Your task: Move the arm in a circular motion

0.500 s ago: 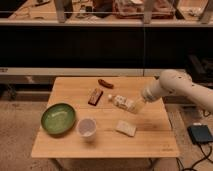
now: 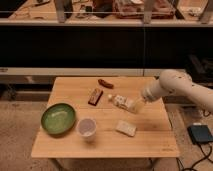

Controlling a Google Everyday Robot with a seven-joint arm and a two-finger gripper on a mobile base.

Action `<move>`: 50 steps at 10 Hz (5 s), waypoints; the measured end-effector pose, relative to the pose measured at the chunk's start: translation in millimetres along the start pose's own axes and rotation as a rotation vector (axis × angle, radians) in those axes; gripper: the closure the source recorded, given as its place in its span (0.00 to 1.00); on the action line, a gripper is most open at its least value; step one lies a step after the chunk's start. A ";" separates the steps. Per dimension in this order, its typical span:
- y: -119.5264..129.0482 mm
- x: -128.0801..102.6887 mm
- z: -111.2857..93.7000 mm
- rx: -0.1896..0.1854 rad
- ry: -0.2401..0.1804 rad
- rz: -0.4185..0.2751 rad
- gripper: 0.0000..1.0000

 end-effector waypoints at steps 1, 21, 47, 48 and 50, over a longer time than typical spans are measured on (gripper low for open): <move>0.0 0.0 0.0 0.000 0.000 0.000 0.20; -16.7 86.5 -42.4 -0.016 -0.328 -0.345 0.20; -102.0 161.2 67.6 0.179 -0.319 -0.789 0.20; -96.3 175.3 75.7 0.184 -0.296 -0.805 0.20; -68.4 208.5 92.2 0.176 -0.187 -0.797 0.20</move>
